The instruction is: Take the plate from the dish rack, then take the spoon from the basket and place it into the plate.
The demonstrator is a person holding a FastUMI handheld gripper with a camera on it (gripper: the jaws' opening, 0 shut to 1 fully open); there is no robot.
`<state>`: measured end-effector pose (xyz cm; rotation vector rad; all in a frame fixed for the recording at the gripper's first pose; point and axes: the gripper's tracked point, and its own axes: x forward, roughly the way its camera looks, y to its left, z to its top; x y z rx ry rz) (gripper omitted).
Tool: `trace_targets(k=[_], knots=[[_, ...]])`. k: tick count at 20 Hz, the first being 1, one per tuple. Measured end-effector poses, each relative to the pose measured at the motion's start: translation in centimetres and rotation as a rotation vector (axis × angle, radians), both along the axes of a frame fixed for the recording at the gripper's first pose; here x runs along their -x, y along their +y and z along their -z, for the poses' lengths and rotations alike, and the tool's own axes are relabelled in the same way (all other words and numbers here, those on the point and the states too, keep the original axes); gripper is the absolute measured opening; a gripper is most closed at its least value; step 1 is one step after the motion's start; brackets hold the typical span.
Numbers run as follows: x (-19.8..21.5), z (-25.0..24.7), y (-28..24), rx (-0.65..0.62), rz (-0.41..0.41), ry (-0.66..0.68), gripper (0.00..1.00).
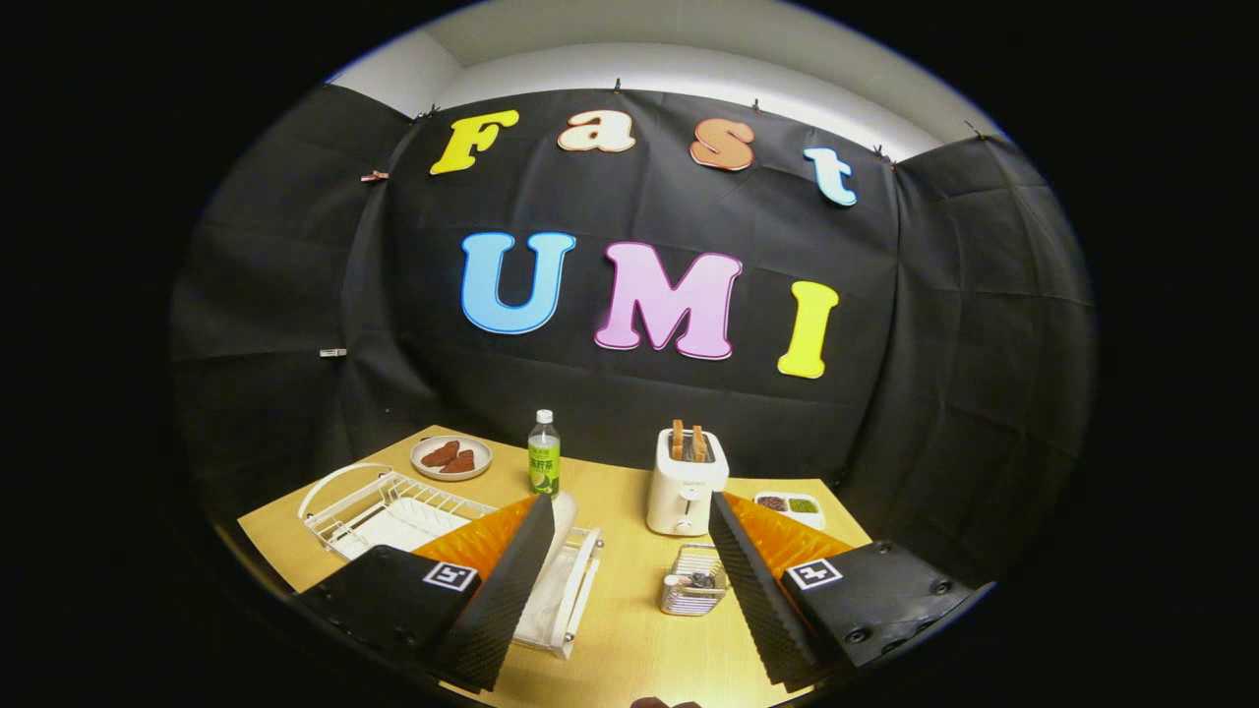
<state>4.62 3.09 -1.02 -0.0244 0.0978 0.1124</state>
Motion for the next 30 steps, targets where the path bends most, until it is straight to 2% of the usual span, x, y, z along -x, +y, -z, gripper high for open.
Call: trace_targets(k=[6,12,17,23,25,27,28,30], knots=[[-4.9,1.2,3.7,0.020,-0.047,0.124,0.98],[-8.2,7.4,6.6,0.055,-0.070,0.424,0.98],[-9.7,11.1,7.4,-0.003,-0.026,0.608,0.98],[-11.7,14.2,8.1,-0.036,0.007,0.721,0.97],[-11.5,15.2,8.3,-0.056,0.022,0.768,0.85],[-11.3,16.1,8.5,-0.095,0.036,0.809,0.59],[-11.4,16.4,8.5,-0.113,0.049,0.827,0.42],[-11.3,16.2,9.0,-0.125,0.043,0.827,0.40]])
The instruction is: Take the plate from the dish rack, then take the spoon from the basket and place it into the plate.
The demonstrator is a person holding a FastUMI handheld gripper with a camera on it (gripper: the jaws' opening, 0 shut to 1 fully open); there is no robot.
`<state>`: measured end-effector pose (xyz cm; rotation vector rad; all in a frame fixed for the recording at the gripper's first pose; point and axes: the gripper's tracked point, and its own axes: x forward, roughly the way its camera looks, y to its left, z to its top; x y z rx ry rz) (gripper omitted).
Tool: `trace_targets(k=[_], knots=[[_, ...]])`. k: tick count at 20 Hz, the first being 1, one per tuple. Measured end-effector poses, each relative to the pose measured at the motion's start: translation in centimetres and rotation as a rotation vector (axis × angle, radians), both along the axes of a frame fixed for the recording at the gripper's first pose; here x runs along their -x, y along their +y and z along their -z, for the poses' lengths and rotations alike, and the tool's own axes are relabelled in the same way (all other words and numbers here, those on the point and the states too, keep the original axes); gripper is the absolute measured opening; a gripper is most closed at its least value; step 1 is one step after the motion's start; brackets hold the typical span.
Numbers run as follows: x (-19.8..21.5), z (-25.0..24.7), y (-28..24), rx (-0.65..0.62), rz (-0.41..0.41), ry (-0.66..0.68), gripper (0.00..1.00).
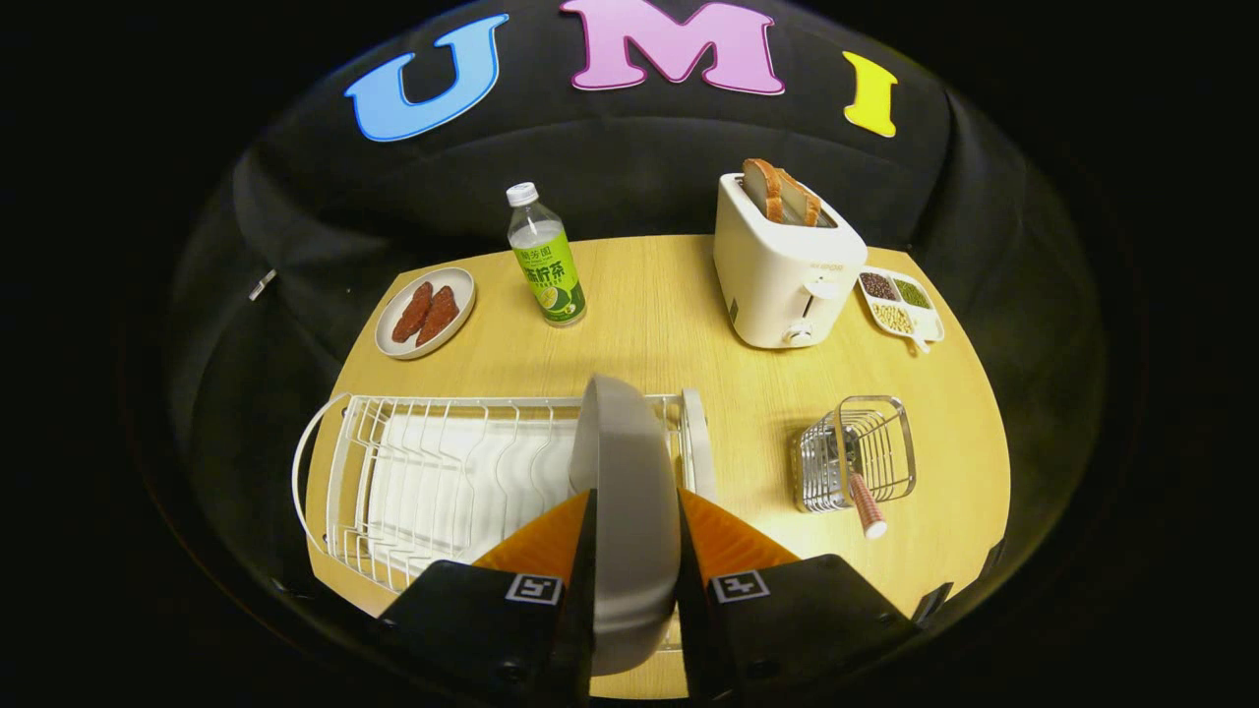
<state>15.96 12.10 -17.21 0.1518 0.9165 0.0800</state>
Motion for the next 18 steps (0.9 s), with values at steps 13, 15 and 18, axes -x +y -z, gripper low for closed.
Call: trace_targets(k=[13,15,18], knots=[[-0.5,-4.0,-0.8,0.128,0.046,-0.097,0.37],[-0.4,-4.0,-1.6,0.135,0.056,-0.097,0.37],[-0.1,-4.0,-2.2,0.136,0.053,-0.108,0.35]])
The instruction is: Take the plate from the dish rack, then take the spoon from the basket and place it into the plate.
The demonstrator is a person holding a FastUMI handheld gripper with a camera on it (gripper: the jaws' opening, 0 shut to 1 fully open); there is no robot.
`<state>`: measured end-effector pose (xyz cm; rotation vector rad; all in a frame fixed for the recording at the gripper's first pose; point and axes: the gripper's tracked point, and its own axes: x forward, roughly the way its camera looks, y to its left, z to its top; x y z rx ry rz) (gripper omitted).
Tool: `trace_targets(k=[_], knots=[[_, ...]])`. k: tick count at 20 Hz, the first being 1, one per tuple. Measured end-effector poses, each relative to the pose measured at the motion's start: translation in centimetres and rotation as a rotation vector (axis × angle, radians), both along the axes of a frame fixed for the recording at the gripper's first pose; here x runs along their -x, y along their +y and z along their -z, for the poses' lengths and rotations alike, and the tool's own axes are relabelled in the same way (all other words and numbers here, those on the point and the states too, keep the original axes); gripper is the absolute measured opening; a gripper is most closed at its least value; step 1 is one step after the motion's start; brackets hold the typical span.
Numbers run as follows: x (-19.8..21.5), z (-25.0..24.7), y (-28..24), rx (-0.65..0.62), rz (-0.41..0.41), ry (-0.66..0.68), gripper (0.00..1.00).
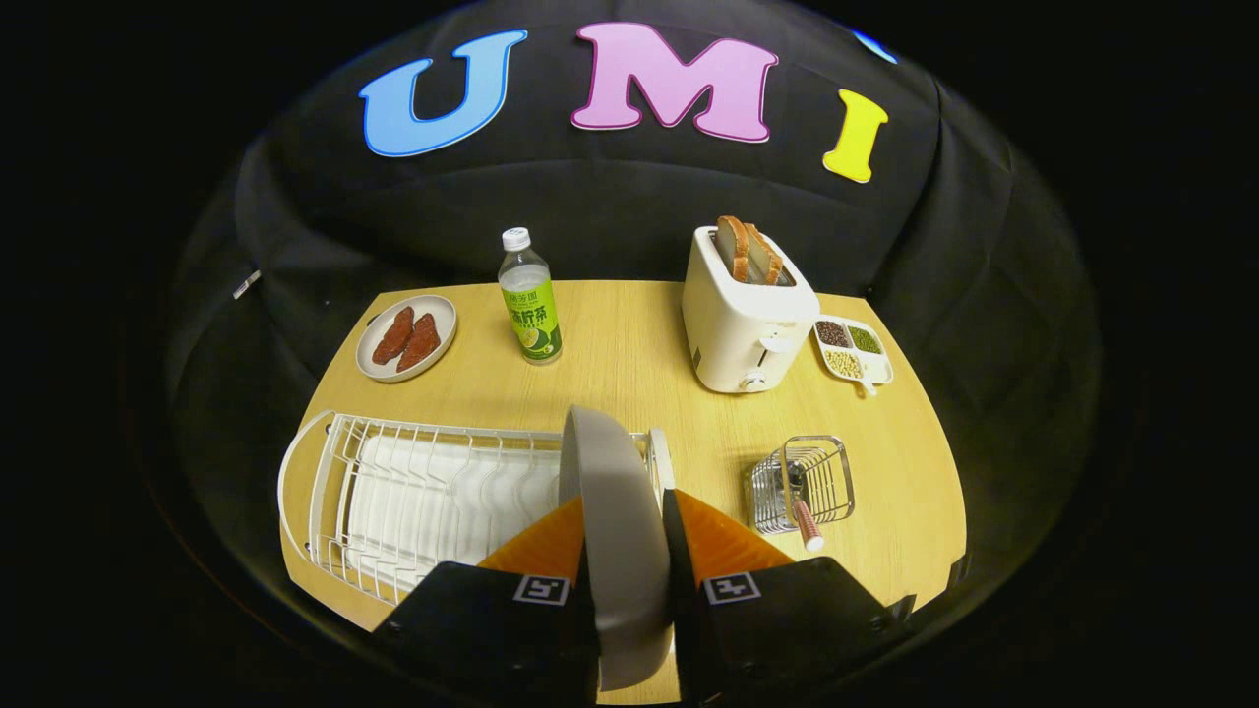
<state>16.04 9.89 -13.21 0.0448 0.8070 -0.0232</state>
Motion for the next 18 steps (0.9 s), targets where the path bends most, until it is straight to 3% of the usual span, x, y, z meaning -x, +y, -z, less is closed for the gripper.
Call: trace_targets(k=[7,10,18], knots=[[1.9,0.8,0.1,-0.099,-0.037,0.018,0.30],[3.1,-2.2,0.6,-0.166,-0.122,-0.073,0.30],[11.3,-6.4,-1.8,-0.257,-0.288,-0.174,0.30]])
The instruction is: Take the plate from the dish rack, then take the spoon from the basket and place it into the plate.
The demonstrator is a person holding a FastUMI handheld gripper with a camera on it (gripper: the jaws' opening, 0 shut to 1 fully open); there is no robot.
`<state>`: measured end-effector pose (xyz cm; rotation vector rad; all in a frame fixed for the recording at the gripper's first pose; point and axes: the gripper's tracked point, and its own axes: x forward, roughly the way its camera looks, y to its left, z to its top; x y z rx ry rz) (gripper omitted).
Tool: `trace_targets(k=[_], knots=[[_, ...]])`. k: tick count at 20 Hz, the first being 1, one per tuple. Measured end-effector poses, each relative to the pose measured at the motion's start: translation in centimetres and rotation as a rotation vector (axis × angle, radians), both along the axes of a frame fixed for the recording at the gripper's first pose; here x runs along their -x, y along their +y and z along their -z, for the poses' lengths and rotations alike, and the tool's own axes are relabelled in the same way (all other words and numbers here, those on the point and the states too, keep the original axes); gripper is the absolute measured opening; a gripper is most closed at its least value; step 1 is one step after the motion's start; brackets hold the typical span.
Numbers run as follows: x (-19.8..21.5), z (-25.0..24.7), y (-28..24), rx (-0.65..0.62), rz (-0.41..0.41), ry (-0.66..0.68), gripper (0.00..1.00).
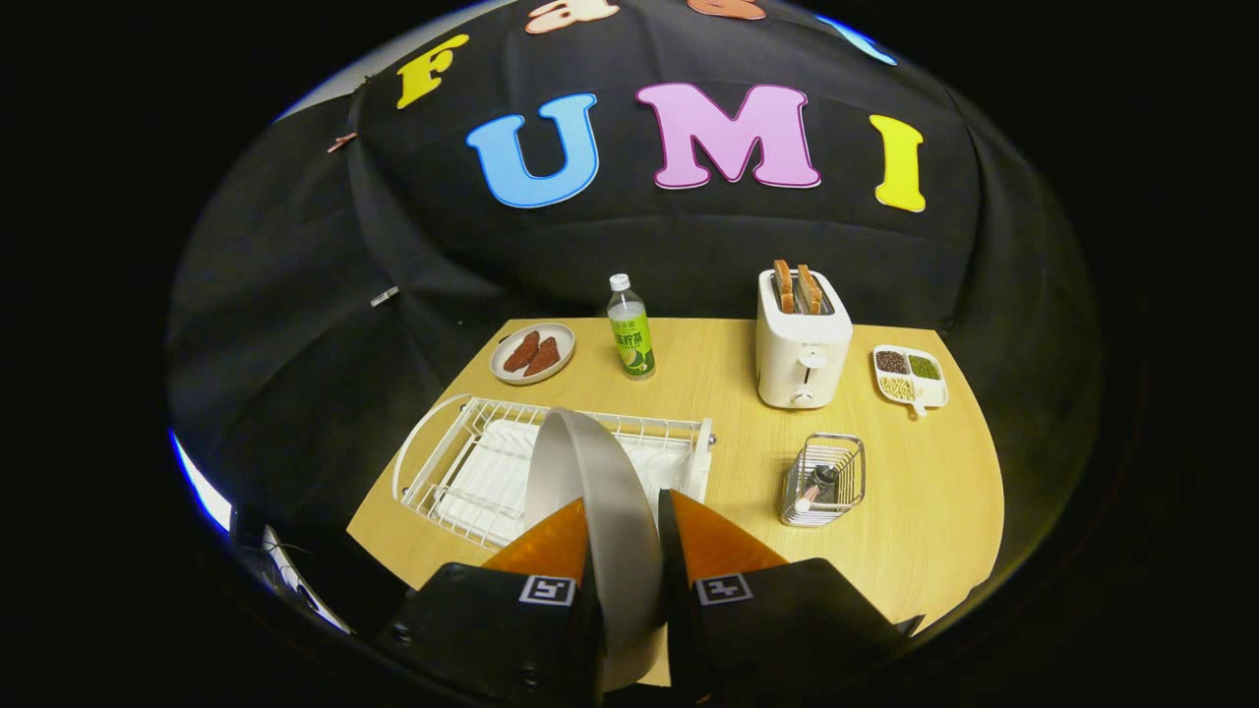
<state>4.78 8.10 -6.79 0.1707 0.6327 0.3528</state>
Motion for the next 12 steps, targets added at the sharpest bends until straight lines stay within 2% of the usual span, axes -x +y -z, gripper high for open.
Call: trace_targets(k=[3,5,12], knots=[[3.6,1.3,-1.3,-0.111,0.003,0.052,0.29],[5.5,3.3,-3.6,-0.137,0.024,0.086,0.30],[8.6,10.6,-13.1,-0.140,0.206,0.201,0.30]])
